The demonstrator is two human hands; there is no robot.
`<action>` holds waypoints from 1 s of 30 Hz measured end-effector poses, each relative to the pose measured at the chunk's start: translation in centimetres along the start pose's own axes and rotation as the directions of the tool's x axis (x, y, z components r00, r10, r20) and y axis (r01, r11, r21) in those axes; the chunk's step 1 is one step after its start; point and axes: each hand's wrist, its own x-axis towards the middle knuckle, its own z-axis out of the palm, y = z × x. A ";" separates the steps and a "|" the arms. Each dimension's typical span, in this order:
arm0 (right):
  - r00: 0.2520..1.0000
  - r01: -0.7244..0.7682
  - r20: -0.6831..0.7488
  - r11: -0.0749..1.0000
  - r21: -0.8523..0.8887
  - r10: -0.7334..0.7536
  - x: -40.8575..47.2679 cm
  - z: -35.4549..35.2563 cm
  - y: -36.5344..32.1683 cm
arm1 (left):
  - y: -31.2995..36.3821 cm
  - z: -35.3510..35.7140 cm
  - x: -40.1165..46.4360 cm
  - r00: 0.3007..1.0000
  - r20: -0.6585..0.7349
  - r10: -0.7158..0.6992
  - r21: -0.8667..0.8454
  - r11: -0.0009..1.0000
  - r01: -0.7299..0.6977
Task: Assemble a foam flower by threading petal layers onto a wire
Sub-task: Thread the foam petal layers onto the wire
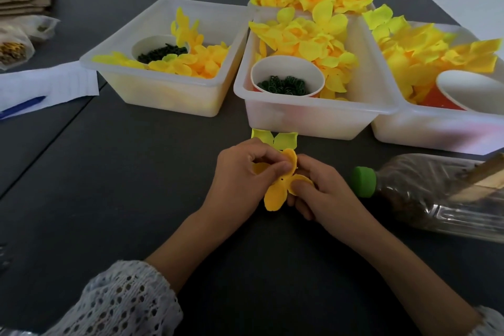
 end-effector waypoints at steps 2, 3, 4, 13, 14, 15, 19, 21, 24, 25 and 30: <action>1.000 0.003 -0.001 1.000 -0.013 -0.003 -0.1 0.0 0.0 | 0.1 0.0 -0.1 1.000 -0.006 0.008 -0.024 1.000 -0.008; 1.000 0.004 0.000 1.000 -0.018 -0.004 -0.1 0.1 0.0 | 0.2 0.0 -0.1 1.000 -0.007 0.009 -0.029 1.000 -0.009; 1.000 0.004 0.001 1.000 -0.025 -0.004 -0.1 0.1 -0.1 | 0.2 0.0 -0.1 1.000 -0.006 0.010 -0.030 0.999 -0.010; 1.000 -0.001 0.003 1.000 -0.018 0.001 -0.2 0.1 -0.1 | 0.4 -0.1 0.0 1.000 0.002 -0.011 -0.046 0.999 0.011; 1.000 -0.001 0.006 1.000 -0.018 0.002 -0.2 0.1 -0.1 | 0.5 -0.2 0.0 1.000 0.003 -0.009 -0.047 0.999 0.009; 1.000 -0.003 0.008 1.000 -0.017 0.003 -0.2 0.1 -0.1 | 0.5 -0.2 0.0 1.000 0.005 -0.010 -0.049 0.999 0.010; 1.000 -0.004 0.011 1.000 -0.015 0.005 -0.2 0.1 -0.1 | 0.6 -0.3 -0.1 1.000 0.014 -0.023 -0.046 0.999 0.023; 1.000 -0.005 0.008 1.000 -0.025 0.005 -0.2 0.1 -0.1 | 0.7 -0.3 -0.1 1.000 0.015 -0.024 -0.034 0.999 0.025; 1.000 -0.004 -0.001 0.999 -0.040 0.004 -0.1 0.1 0.0 | 0.7 -0.3 -0.1 1.000 0.013 -0.027 0.002 1.000 0.027; 1.000 -0.008 -0.003 0.999 -0.051 0.008 -0.1 0.2 0.0 | 0.8 -0.2 -0.2 1.000 0.012 -0.023 0.015 1.000 0.023; 0.999 0.002 -0.040 0.992 -0.128 -0.007 -0.3 0.5 0.1 | 1.3 0.1 -0.5 0.991 -0.006 0.132 0.204 0.971 -0.128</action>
